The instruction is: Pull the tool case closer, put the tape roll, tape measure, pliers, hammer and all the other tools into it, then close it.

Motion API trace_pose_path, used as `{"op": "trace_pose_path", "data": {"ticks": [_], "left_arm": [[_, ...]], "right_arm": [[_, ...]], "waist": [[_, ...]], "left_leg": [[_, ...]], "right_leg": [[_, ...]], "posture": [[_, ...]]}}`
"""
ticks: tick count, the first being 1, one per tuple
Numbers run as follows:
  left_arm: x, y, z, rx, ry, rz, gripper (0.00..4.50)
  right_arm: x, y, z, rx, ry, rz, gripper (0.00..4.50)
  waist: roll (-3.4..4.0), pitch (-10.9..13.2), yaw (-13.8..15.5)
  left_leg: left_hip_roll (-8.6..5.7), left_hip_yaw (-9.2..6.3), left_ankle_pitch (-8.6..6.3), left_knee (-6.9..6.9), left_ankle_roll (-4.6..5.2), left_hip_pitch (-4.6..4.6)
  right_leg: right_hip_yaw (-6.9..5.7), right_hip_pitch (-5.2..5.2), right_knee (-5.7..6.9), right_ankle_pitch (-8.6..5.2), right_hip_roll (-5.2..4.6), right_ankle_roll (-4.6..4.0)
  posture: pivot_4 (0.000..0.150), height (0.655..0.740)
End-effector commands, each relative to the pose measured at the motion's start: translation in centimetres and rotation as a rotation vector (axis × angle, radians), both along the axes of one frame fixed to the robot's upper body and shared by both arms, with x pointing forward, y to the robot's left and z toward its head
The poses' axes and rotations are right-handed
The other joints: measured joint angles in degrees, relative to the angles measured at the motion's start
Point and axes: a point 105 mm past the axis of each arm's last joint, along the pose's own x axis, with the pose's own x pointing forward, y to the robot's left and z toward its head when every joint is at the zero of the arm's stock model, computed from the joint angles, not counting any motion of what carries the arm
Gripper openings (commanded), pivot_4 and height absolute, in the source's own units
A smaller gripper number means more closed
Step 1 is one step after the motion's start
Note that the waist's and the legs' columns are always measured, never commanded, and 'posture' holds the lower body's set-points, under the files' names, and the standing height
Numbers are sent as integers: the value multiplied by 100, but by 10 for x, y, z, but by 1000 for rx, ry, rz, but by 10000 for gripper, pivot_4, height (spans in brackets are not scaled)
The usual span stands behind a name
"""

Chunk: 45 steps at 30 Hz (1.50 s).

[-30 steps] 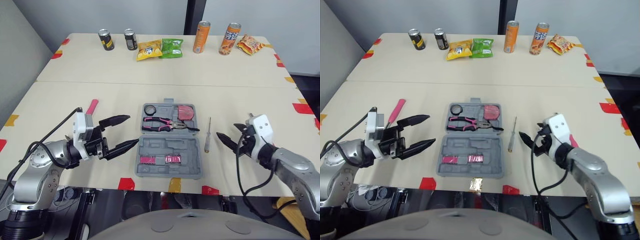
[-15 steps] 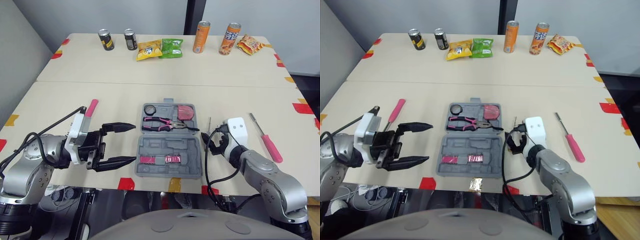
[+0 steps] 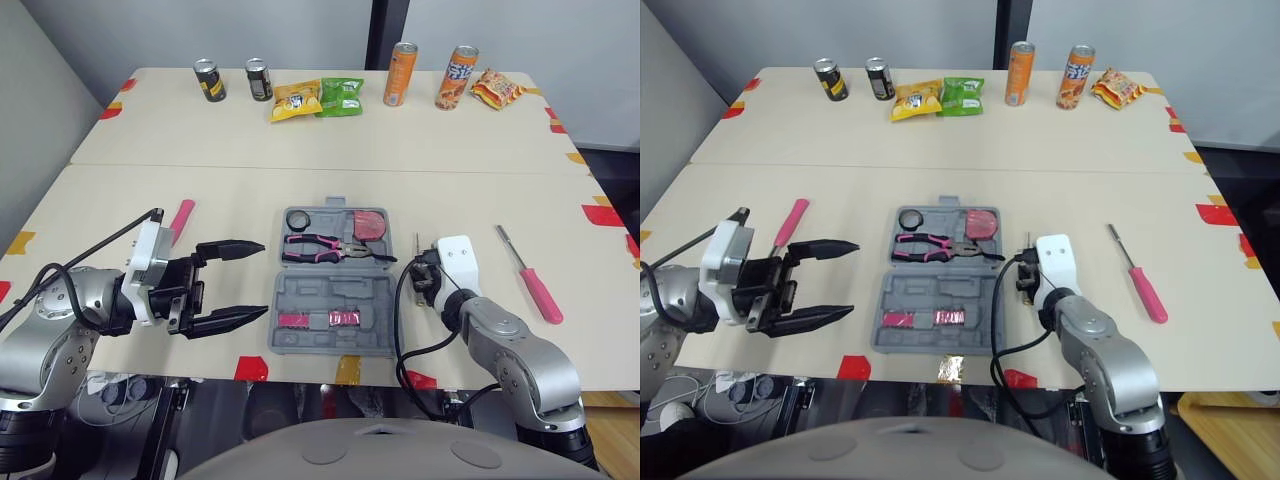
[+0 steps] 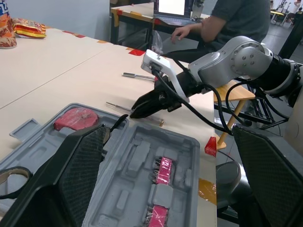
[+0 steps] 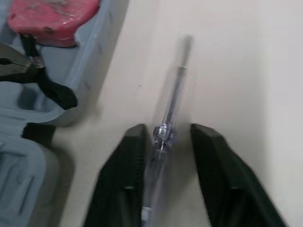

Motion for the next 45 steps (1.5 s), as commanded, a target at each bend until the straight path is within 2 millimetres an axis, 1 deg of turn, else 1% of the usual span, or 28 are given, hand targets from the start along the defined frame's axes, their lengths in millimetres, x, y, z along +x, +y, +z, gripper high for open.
{"op": "trace_pose_path", "data": {"ticks": [1,2,5,8,10,14,16,18,21,25,27,29,30,33,34,35,36,37,40,42,44,45], "left_arm": [[-4,-2,12,7,-40,-17,45000],[-4,-3,12,4,-38,-23,45000],[-5,-6,13,0,-34,-40,45000],[-7,-10,13,-6,-29,-69,45000],[-8,-14,12,-16,-20,-86,45000],[-9,-18,10,-30,-4,-108,45000],[-9,-20,9,-36,3,-118,45000],[-10,-21,8,-41,5,-125,45000],[-9,-22,5,-37,6,-123,45000],[-7,-23,0,-30,10,-126,45000],[-7,-24,-2,-30,12,-128,45000],[-7,-25,-3,-31,22,-136,45000],[-8,-25,-4,-33,36,-143,45000],[-9,-26,-4,-51,59,-152,45000],[-10,-26,-5,-52,60,-154,45000],[-11,-26,-5,-56,59,-152,45000],[-10,-26,-6,-60,48,-143,45000],[-9,-26,-6,-65,41,-135,45000],[-5,-22,-7,-78,-14,-82,45000],[-5,-17,-4,-159,-70,-75,45000],[-9,-8,-6,-169,-44,-100,45000],[-11,-4,-8,-160,-11,-115,45000]], "right_arm": [[-3,2,-3,17,7,14,2348],[-4,-1,-2,17,1,11,744],[-7,-7,1,23,-11,0,808],[-18,-20,8,30,-31,-20,808],[-33,-28,11,45,-29,-37,808],[-57,-33,13,58,-8,-61,808],[-67,-37,11,52,-3,-99,808],[-71,-39,11,55,-6,-125,808],[-73,-39,2,65,13,-134,808],[-74,-40,-18,101,61,-135,808],[-77,-42,-26,98,80,-118,11107],[-79,-46,-27,98,79,-113,17481],[-79,-47,-23,105,68,-102,20854],[-73,-50,1,136,6,-33,31505],[-74,-47,10,153,4,29,34518],[-72,-46,22,174,-14,90,38995],[-73,-45,33,194,-11,164,41406],[-72,-45,44,189,-12,238,44752],[-67,-51,70,152,10,425,44752],[-63,-55,86,63,25,582,44752],[-57,-55,100,-57,20,780,44752],[-56,-56,105,-116,22,881,44752]], "waist": [[0,0,-2],[0,0,-3],[0,0,2],[0,0,46],[-1,-1,75],[-1,-1,51],[3,0,43],[3,1,42],[3,0,17],[3,0,19],[-7,-8,14],[-6,-11,0],[-6,-12,2],[-2,-10,22],[3,-7,32],[6,-5,35],[10,-2,37],[11,-2,37],[10,-3,-7],[21,-6,4],[21,-6,26],[19,-8,39]], "left_leg": [[0,0,0,0,-1,0],[1,-1,0,-1,-1,0],[2,-2,0,0,-2,1],[2,-2,-1,1,-1,0],[2,-2,-1,0,-1,0],[2,-2,-4,-1,1,-1],[2,-2,-7,-2,5,1],[3,-5,-17,-11,19,5],[4,-6,-17,-12,19,5],[4,-7,-17,-11,20,4],[4,-7,-17,-11,20,4],[4,-7,-17,-6,20,5],[4,-7,-17,-1,21,6],[2,-8,-17,11,26,6],[1,-8,-18,15,28,5],[-2,-8,-18,19,31,5],[-5,-8,-18,21,32,4],[-10,-8,-17,21,37,4],[-12,-8,-15,22,45,9],[-12,-13,-10,22,57,12],[-11,-15,-2,21,72,12],[-8,-17,13,20,96,11]], "right_leg": [[0,0,0,0,1,0],[0,0,0,0,3,0],[0,0,1,0,4,0],[0,2,-1,0,3,-1],[0,2,-4,0,3,0],[1,1,-6,-1,3,1],[4,2,-2,-2,4,0],[2,1,-1,-4,7,-4],[3,0,-1,-4,9,-4],[3,1,-2,-4,9,-4],[3,2,-3,-4,9,-4],[3,8,-5,-2,8,-2],[4,12,-5,-2,7,0],[4,17,-4,0,3,3],[4,19,-3,1,2,4],[4,20,-3,2,0,5],[6,20,-3,2,-3,7],[9,21,-2,3,-7,9],[14,24,0,7,-5,13],[11,29,1,7,-4,12],[7,29,2,6,-3,10],[4,30,1,5,0,7]], "posture": [[1500,7400],[1500,7400],[1500,7400],[1500,7400],[1500,7400],[1500,7400],[1500,7400],[1500,7400],[1500,7400],[1500,7400],[1500,7400],[1500,7400],[1500,7400],[1500,7400],[1500,7400],[1500,7400],[1500,7400],[1500,7400],[1500,7400],[1500,7400],[1500,7400],[1500,7400]]}}
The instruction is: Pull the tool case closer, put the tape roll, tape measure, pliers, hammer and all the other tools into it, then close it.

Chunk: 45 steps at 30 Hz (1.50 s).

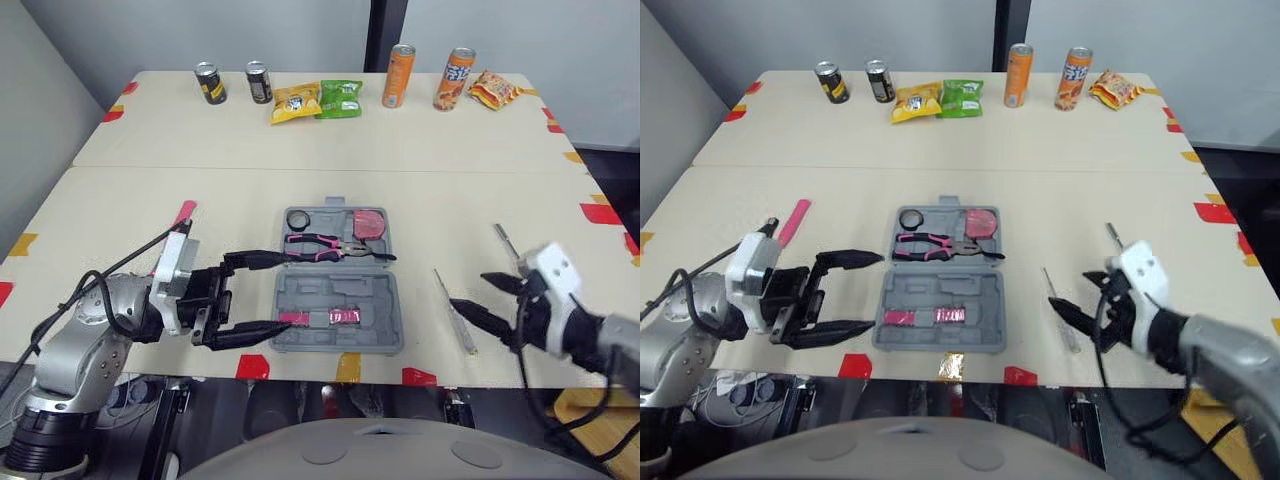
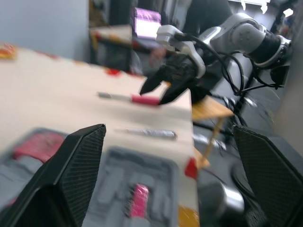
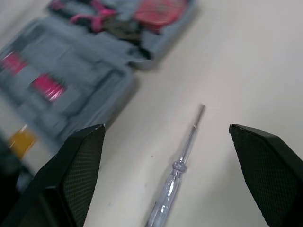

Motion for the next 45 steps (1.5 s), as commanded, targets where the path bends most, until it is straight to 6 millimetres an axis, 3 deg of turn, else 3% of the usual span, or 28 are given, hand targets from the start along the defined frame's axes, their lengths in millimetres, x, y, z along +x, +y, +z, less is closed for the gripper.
{"op": "trace_pose_path", "data": {"ticks": [1,6,11,14,19,26,29,35,39,40,45], "left_arm": [[-5,18,2,12,28,-32,45000],[-5,31,-3,45,47,-27,45000],[-6,27,2,47,45,-28,45000],[-9,22,5,48,41,-30,45000],[-13,17,8,48,34,-22,45000],[-18,13,7,41,32,6,45000],[-19,13,6,39,28,16,45000],[-20,15,4,40,28,31,45000],[-19,15,2,40,29,34,45000],[-18,15,2,40,28,36,45000],[-17,15,1,35,26,48,45000]], "right_arm": [[3,1,15,-126,-53,325,44752],[19,-13,10,-432,-135,877,44752],[37,-6,-11,-620,-225,1361,44752],[38,0,-29,-656,-237,1589,44752],[44,-3,-53,-689,-207,1814,44752],[67,10,-67,-709,-206,1907,44752],[68,9,-73,-709,-168,1915,36648],[66,11,-77,-673,-154,1874,15796],[65,8,-70,-631,-161,1764,1961],[63,7,-66,-604,-164,1707,34],[49,1,-40,-472,-174,1351,34]], "waist": [[-3,-2,23],[-7,-3,23],[-11,0,-40],[-15,3,-43],[-13,2,-51],[-13,2,-97],[-13,2,-73],[-14,1,-15],[-15,1,26],[-15,1,38],[-15,3,47]], "left_leg": [[4,-1,1,0,2,-2],[10,0,2,18,12,-16],[10,11,5,55,38,-37],[13,11,6,64,43,-40],[34,5,6,116,45,-94],[39,8,6,140,46,-128],[40,8,6,141,46,-129],[39,10,6,141,46,-129],[39,10,5,141,46,-131],[39,10,6,141,46,-132],[39,12,4,138,43,-129]], "right_leg": [[-3,-1,0,-2,3,-3],[-9,-9,1,-4,1,-6],[-7,-38,41,-4,-10,-15],[-9,-54,74,-13,-10,-30],[-16,-96,129,-22,2,-45],[-14,-133,152,-21,5,-47],[-14,-133,150,-22,5,-48],[-13,-131,146,-22,5,-49],[-13,-130,140,-22,4,-49],[-13,-130,139,-22,4,-49],[-10,-127,132,-21,5,-47]], "posture": [[1500,7400],[1500,7400],[1500,7400],[1500,7400],[1500,7400],[1500,7400],[1500,7400],[1500,7400],[1500,7400],[1500,7400],[1500,7400]]}}
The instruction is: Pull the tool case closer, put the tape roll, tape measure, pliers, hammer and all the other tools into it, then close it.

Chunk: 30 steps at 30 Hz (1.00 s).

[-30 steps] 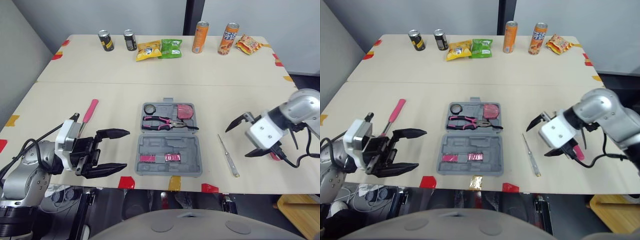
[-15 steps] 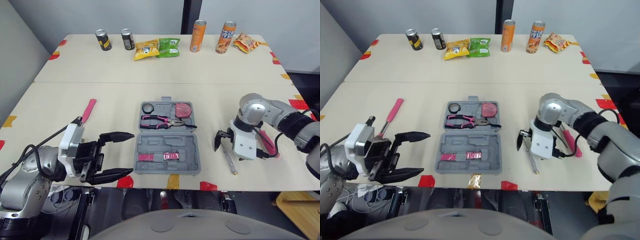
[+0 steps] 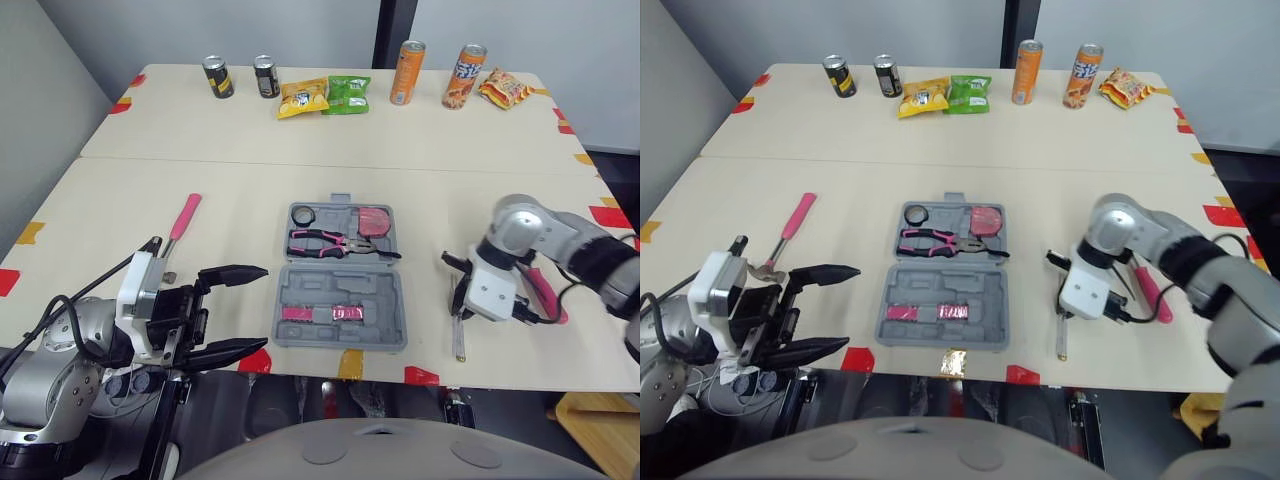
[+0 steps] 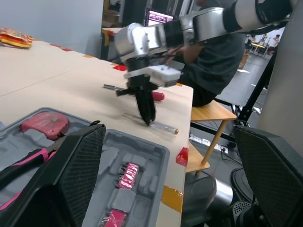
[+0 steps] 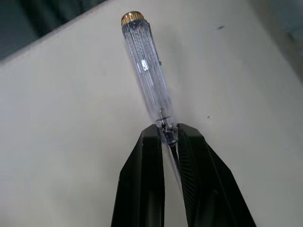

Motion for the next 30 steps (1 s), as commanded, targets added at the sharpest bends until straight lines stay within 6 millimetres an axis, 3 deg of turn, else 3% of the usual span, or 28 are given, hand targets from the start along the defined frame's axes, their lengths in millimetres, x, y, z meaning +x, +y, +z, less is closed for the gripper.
{"op": "trace_pose_path", "data": {"ticks": [1,5,11,19,25,30], "left_arm": [[1,1,4,-9,-30,13,45000],[4,4,1,-14,-27,29,45000],[11,7,-2,-22,-26,38,45000],[16,11,-3,-26,-30,30,45000],[18,11,-4,-32,-31,24,45000],[19,11,-5,-31,-29,18,45000]], "right_arm": [[-5,1,29,116,-14,-237,34],[-15,9,46,279,1,-635,34],[-4,16,59,505,-64,-1231,34],[-24,8,50,586,-35,-1675,34],[-43,4,27,552,76,-2017,34],[-51,8,9,487,72,-2156,34]], "waist": [[0,0,-1],[5,0,2],[15,-7,11],[12,-10,147],[13,-12,189],[16,-11,189]], "left_leg": [[0,0,0,-3,0,2],[5,0,-2,-30,-4,19],[33,2,-4,-35,-12,28],[31,5,-6,-37,-35,22],[30,6,-9,-47,-54,30],[27,7,-36,-64,-113,36]], "right_leg": [[1,1,0,0,0,0],[2,13,-17,2,10,3],[5,13,-25,7,39,-7],[7,9,-43,7,38,-5],[11,10,-45,6,40,-3],[13,8,-44,7,40,2]], "posture": [[1500,7400],[1500,7400],[1500,7400],[1500,7400],[1500,7400],[1500,7400]]}}
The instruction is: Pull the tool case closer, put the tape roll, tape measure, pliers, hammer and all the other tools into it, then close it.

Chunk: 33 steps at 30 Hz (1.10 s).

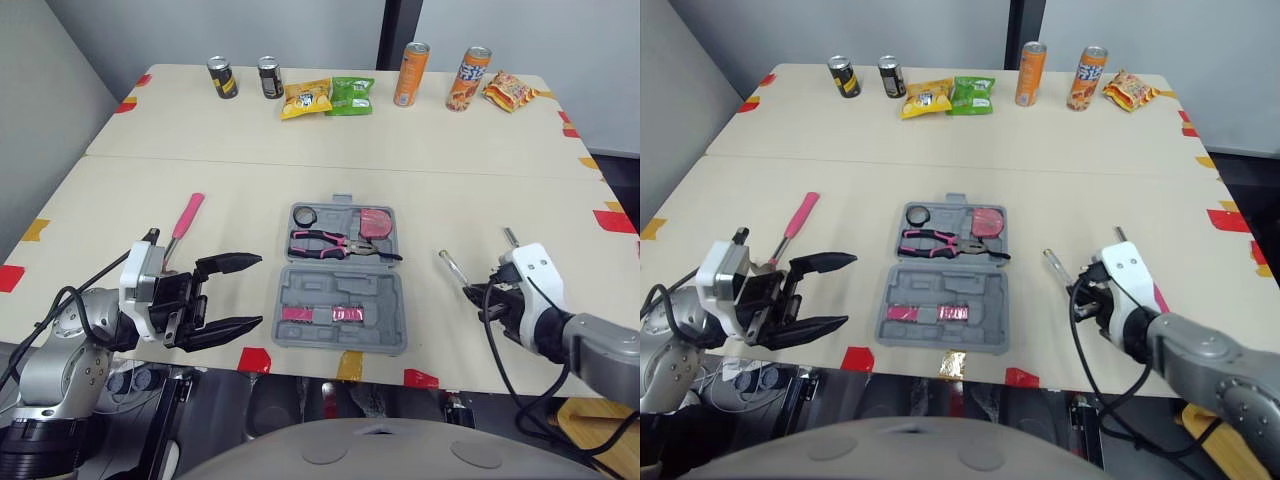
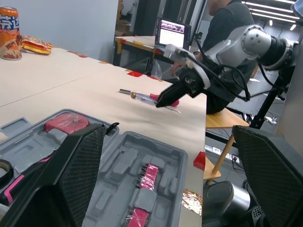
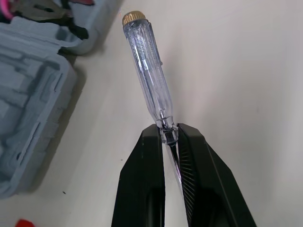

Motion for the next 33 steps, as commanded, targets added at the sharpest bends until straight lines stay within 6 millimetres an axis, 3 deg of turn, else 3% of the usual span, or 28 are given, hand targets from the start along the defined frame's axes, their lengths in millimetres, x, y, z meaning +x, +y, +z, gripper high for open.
{"op": "trace_pose_path", "data": {"ticks": [1,9,16,18,21,25,30,33], "left_arm": [[-1,0,3,10,-23,-14,45000],[-6,2,11,17,-25,-117,45000],[-4,-4,17,37,-49,-171,45000],[-4,-4,17,39,-50,-172,45000],[-3,-4,17,43,-46,-169,45000],[-2,-4,18,43,-44,-164,45000],[1,-7,19,36,-42,-166,45000],[2,-7,19,34,-42,-168,45000]], "right_arm": [[-4,8,0,-24,11,-24,34],[-2,27,-14,74,70,-180,34],[7,22,-24,83,89,-258,34],[7,20,-28,75,95,-257,10256],[9,23,-25,68,44,-214,20069],[1,23,-24,-116,-78,-25,34031],[-6,28,-34,-209,-250,207,34031],[0,20,-36,-159,-289,177,34031]], "waist": [[1,0,-1],[-3,-2,-3],[-3,-2,-5],[-3,-2,-7],[-8,-5,-13],[-8,-5,-1],[-10,-6,4],[-12,-6,-29]], "left_leg": [[-1,0,-1,0,-3,3],[-10,5,0,-24,-21,30],[-21,4,11,-29,-46,34],[-23,1,12,-32,-47,33],[-25,1,12,-31,-47,32],[-31,1,11,-28,-46,32],[-32,-1,6,-28,-38,28],[-32,0,1,-27,-27,29]], "right_leg": [[1,0,0,0,0,2],[15,6,-1,22,0,50],[25,6,0,38,-2,82],[26,6,0,38,-2,84],[28,6,-2,40,-2,89],[30,9,-3,42,-8,100],[29,11,-7,38,-11,106],[31,11,-8,37,-11,103]], "posture": [[1500,7400],[1500,7400],[1500,7400],[1500,7400],[1500,7400],[1500,7400],[1500,7400],[1500,7400]]}}
